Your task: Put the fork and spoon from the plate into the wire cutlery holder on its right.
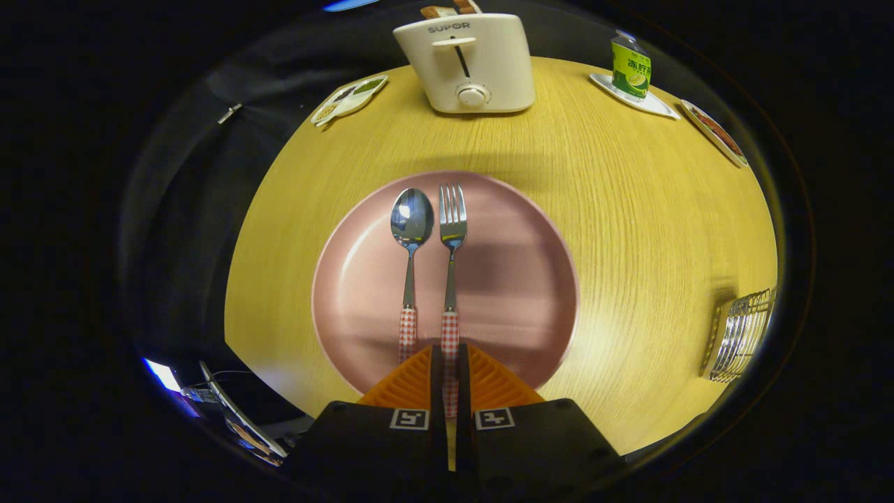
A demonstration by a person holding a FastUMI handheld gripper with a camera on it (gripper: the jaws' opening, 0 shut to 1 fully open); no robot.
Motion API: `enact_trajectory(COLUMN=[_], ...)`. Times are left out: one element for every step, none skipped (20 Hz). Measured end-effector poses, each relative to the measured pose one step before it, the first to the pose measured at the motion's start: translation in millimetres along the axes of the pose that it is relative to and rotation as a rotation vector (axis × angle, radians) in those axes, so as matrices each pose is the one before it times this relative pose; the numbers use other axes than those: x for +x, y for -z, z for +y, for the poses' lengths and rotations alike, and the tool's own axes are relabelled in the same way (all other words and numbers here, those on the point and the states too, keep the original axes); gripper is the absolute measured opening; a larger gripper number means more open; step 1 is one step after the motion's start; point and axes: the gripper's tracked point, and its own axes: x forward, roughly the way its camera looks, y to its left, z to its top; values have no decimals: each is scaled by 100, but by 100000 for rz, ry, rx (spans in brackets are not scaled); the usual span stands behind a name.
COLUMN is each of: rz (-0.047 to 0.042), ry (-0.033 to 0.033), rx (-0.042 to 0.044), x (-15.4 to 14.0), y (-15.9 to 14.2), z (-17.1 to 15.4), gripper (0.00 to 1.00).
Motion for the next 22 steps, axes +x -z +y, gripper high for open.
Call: enact_trajectory(rz=[-257,-1525,-1429,-1143,-964,-394,-698,-960,-154,-666,-560,-613,-444,-193,472,473,761,1401,1761,2098,2392,2486], ry=[-1073,-690,-761,-1329,-1590,-1398,-965,-265,-58,621,796,974,989,863,709,1086,1006,857,462,553,909,1076], rx=[-403,-359,256,961,724,-239,-954,-821,-332,339,391,562,743,826,541,289,256,344,177,-510,-1306,-1857], x=[-843,-952,-838,-1049,-1028,-1271,-1381,-1377,-1324,-1330,-1386,-1258,-1099,-1053,-1125,-1028,-993,-1132,-866,-830,-685,-627], y=[-104,-363,-248,-294,-208,-49,-97,-76,118,16,208,54,138,109,278,173,131,315,326,426,405,429], z=[-119,-239,-306,-206,-249,-383,-631,-891,-1041,-1297,-1329,-1508,-1433,-1413,-1399,-1480,-1437,-1300,-1200,-1218,-1180,-1156], gripper=[9,9,9,9,9,9,9,9,9,9,9,9,9,9,9,9,9,9,9,9,9,9])
